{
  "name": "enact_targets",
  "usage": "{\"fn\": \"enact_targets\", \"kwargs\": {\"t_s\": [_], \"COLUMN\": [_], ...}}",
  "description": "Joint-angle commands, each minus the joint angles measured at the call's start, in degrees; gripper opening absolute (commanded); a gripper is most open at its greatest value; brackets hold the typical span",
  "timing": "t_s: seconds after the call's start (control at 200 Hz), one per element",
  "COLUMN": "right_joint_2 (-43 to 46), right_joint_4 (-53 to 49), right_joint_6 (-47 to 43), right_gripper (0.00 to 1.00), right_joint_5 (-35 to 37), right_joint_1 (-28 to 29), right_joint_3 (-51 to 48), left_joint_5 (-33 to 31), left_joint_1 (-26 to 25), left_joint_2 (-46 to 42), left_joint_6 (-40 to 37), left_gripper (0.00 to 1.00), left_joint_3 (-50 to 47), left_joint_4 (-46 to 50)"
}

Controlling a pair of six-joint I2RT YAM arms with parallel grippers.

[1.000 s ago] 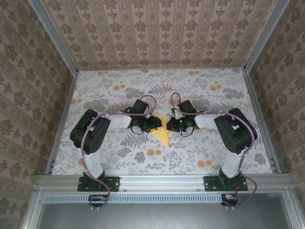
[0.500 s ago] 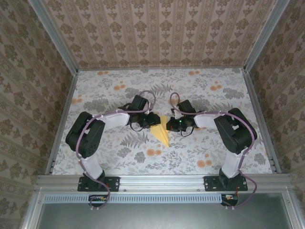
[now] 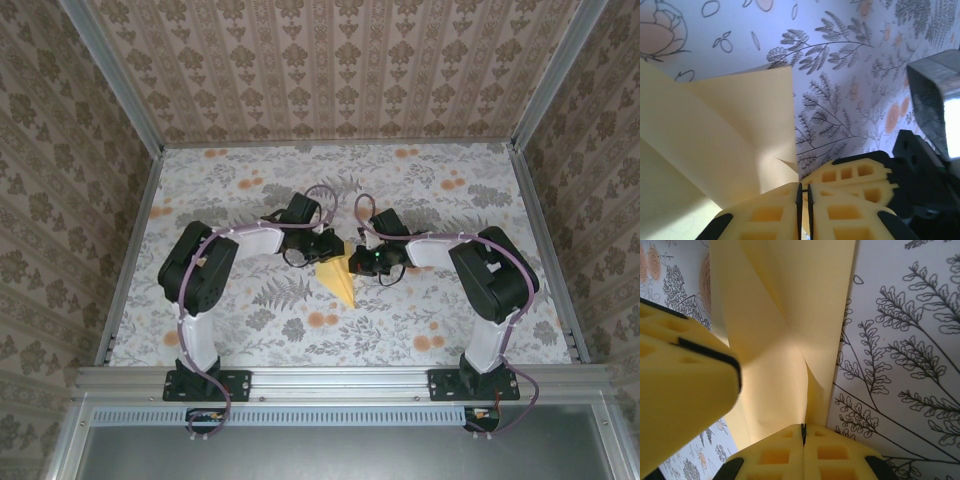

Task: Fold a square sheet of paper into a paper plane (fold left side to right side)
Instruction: Fourth fold the wing at the center of the table.

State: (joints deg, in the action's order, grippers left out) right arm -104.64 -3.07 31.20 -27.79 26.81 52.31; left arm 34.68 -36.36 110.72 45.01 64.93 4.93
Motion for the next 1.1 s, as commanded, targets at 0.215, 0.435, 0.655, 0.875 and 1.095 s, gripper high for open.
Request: {"fn": "enact_targets", "kwargs": {"t_s": [0.215,0.435,0.655,0.875,1.095], "right_joint_2": [-1.3,-1.4,-0.5,4.7,12.6], "right_joint_4": [-5.9,-6.6,-6.2,-5.6,-9.3], "right_joint_6": [-1.9,-2.3,-2.2,-1.7,-1.9], "right_gripper": [0.02,0.02,0.04,0.12,0.23], "right_joint_5": [4.1,4.5,4.4,3.1,0.2], "right_joint_1": [0.4,0.4,0.4,-0.2,-0.1], "right_joint_3": [0.1,0.2,0.5,1.7,0.6], "left_joint_5": [-1.9,-2.8,-4.0,-4.9,-5.3], "left_joint_1": [0.3,0.7,0.9,0.9,0.9], "left_joint_2": [1.8,2.6,3.1,3.9,3.6], "left_joint_6": [-3.5,-4.0,-4.7,-4.6,-4.8], "left_gripper": [0.13,0.13,0.13,0.12,0.11], "left_joint_3": [0.0,-1.3,-2.3,-4.0,-4.7], "left_joint_4": [3.5,3.4,4.5,4.1,4.0]}}
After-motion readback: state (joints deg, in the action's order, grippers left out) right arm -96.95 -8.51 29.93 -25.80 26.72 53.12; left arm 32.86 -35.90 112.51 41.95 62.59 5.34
